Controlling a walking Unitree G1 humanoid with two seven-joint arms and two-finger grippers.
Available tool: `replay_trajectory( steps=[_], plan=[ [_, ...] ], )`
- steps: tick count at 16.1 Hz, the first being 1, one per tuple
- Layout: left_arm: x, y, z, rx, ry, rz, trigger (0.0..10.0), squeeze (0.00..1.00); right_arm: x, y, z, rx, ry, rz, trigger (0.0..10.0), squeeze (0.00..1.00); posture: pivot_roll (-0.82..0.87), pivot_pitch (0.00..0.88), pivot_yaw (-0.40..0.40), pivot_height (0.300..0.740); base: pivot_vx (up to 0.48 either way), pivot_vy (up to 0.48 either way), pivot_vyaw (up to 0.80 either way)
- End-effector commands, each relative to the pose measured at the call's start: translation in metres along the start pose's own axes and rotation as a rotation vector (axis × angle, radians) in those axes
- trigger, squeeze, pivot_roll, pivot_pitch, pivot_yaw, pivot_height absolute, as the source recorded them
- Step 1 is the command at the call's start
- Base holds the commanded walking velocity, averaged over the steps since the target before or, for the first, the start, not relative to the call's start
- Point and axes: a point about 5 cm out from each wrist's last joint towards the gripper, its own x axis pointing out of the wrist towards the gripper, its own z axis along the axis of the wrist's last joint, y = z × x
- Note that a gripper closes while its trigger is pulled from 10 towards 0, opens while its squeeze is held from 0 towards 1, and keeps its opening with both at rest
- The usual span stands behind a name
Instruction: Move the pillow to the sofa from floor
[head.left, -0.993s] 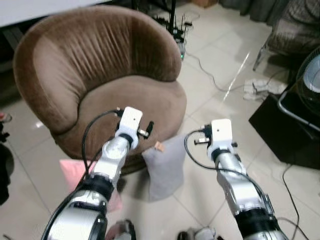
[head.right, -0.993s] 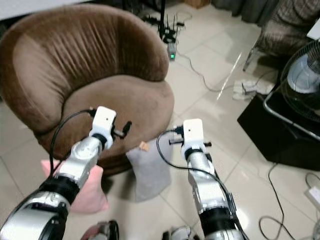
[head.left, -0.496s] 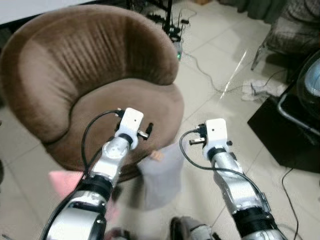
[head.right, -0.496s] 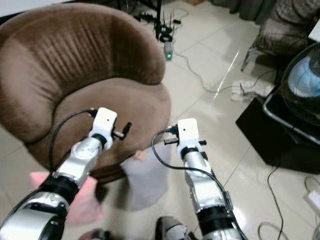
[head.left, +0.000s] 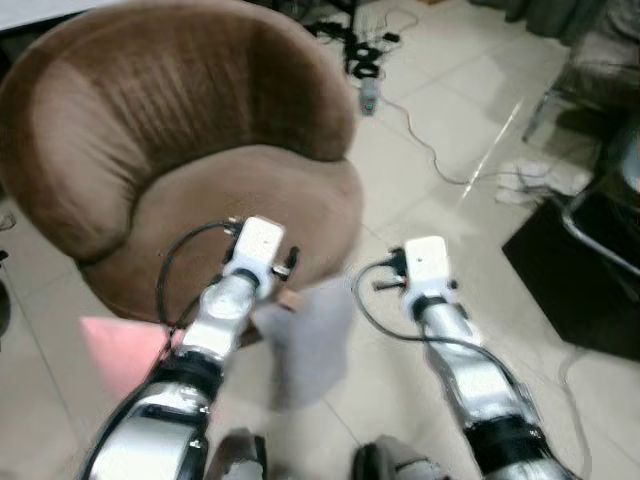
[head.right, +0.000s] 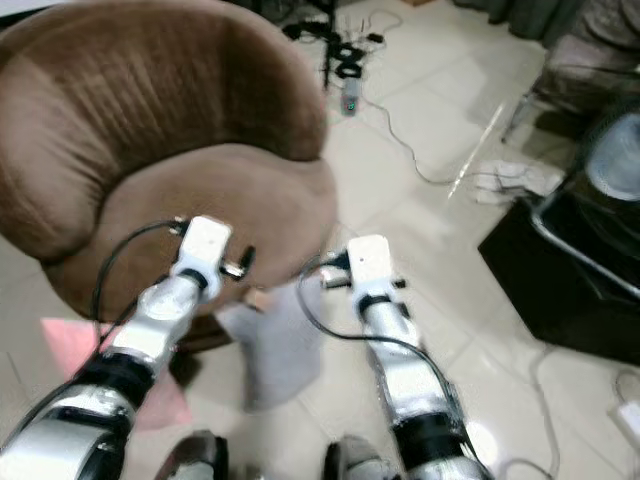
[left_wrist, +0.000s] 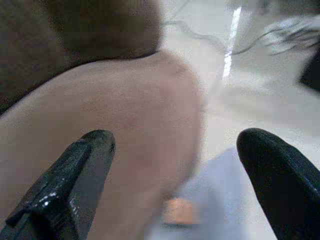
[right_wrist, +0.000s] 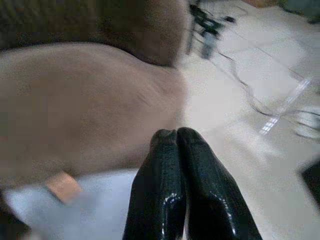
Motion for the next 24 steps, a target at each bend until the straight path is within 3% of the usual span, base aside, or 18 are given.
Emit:
replay_trajectory(
  steps=[1,8,10,17,24],
  plan=[
    [-0.001,0.001,-0.002,0.006,0.013,0.002,10.0,0.0,0.0,0.001,-0.002,0.007,0.013,0.0,10.0,0.0,-0.1,0.166,-0.064,0.719,0.0,-0.442,0.0],
    [-0.003,0.007,-0.002,-0.079,-0.009,0.068,10.0,0.0,-0.004,0.003,-0.004,0.004,0.015,0.024,10.0,0.0,-0.1,0.164,-0.066,0.719,0.185,-0.111,0.0],
    [-0.002,0.007,-0.002,-0.116,-0.001,0.066,10.0,0.0,-0.003,0.001,0.0,0.003,-0.01,0.025,10.0,0.0,-0.1,0.158,-0.066,0.719,0.0,0.429,0.0],
    [-0.001,0.003,0.001,-0.069,-0.012,0.05,10.0,0.0,-0.001,-0.009,0.003,-0.009,-0.016,-0.009,10.0,0.0,-0.1,0.152,-0.068,0.719,0.0,0.067,0.0],
    [-0.001,0.003,-0.002,-0.029,0.0,0.052,10.0,0.0,0.0,-0.008,0.001,-0.001,0.0,-0.01,10.0,0.0,-0.1,0.157,-0.065,0.719,0.0,0.0,0.47]
  ],
)
